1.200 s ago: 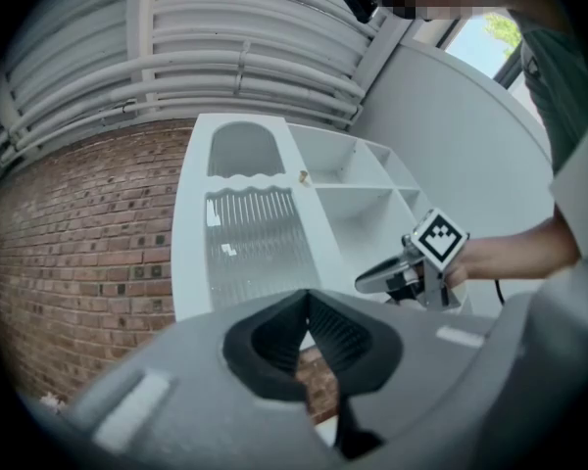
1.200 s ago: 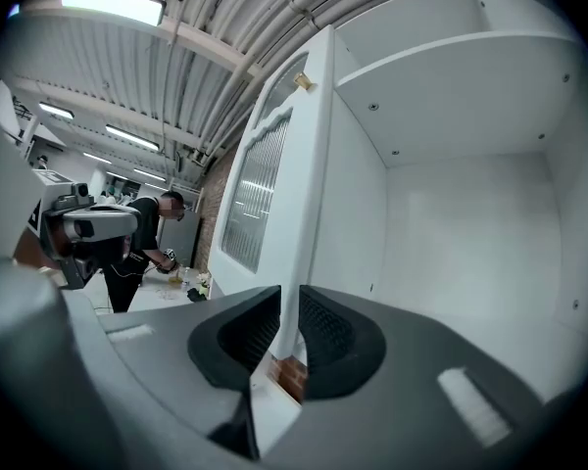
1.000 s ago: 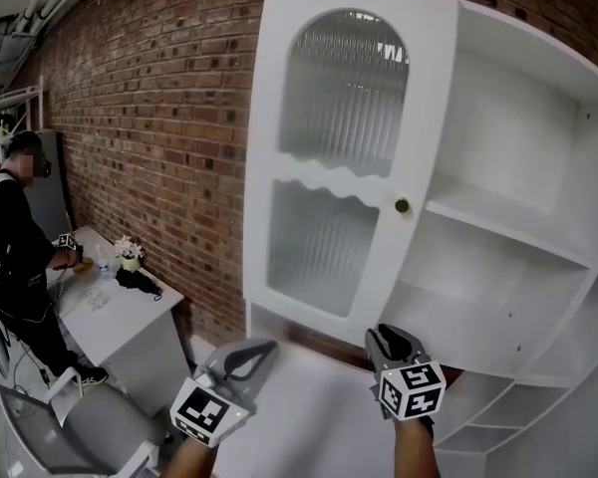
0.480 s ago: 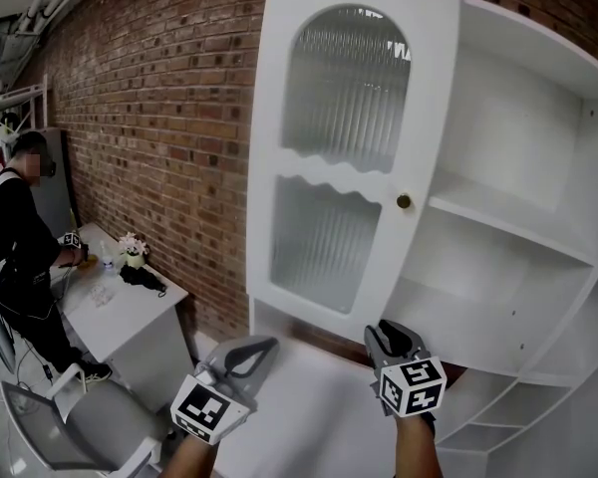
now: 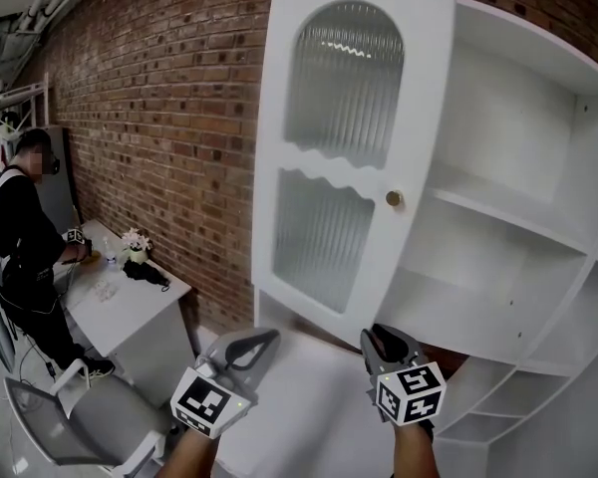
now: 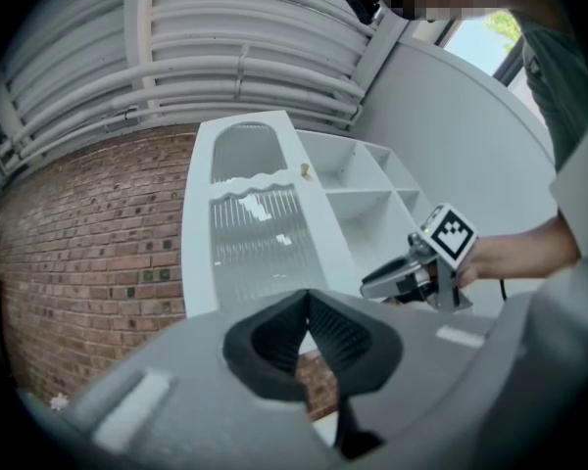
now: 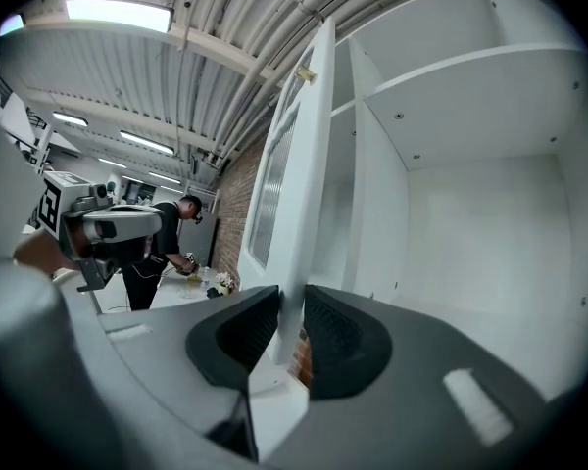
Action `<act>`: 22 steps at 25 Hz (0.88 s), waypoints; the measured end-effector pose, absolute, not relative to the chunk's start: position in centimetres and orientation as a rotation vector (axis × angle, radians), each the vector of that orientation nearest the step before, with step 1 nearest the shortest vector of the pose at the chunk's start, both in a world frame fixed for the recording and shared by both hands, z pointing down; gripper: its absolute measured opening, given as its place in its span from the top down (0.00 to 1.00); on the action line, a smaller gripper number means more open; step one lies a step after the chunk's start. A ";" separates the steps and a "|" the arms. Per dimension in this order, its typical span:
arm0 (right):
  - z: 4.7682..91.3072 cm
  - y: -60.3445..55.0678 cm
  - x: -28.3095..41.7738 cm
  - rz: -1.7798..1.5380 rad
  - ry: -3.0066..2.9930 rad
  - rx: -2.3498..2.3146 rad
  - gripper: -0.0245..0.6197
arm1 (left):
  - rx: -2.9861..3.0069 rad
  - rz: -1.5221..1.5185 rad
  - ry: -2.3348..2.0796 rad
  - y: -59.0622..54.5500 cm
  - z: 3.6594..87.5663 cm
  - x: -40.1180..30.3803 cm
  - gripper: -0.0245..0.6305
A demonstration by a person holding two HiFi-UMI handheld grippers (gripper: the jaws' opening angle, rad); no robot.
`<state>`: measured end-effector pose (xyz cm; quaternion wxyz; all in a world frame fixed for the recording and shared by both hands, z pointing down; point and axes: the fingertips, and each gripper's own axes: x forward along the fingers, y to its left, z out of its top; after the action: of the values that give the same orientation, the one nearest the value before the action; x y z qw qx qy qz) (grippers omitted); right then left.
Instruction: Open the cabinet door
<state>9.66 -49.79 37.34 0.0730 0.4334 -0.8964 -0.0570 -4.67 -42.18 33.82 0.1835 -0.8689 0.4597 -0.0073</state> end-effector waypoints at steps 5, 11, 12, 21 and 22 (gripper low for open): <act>37.4 -46.5 8.0 -0.182 -2.699 1.267 0.86 | -2.445 -0.017 1.283 -40.2 33.5 -5.1 0.96; 37.4 -43.0 5.8 -0.201 -2.703 1.237 0.87 | -2.438 -0.004 1.285 -37.8 33.1 -6.4 0.96; 37.4 -42.5 5.4 -0.206 -2.703 1.233 0.87 | -2.439 0.003 1.288 -37.4 33.0 -6.7 0.96; 37.0 -37.0 0.3 -0.254 -2.733 1.144 0.88 | -2.417 -0.001 1.308 -34.5 32.6 -10.2 0.96; 37.0 -36.5 -0.4 -0.260 -2.740 1.129 0.89 | -2.415 -0.003 1.314 -34.3 32.7 -10.6 0.96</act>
<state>-0.43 -36.51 36.96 0.0832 0.3781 -0.9179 -0.0871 -10.65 -34.32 32.72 0.1952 -0.8615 0.4687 -0.0011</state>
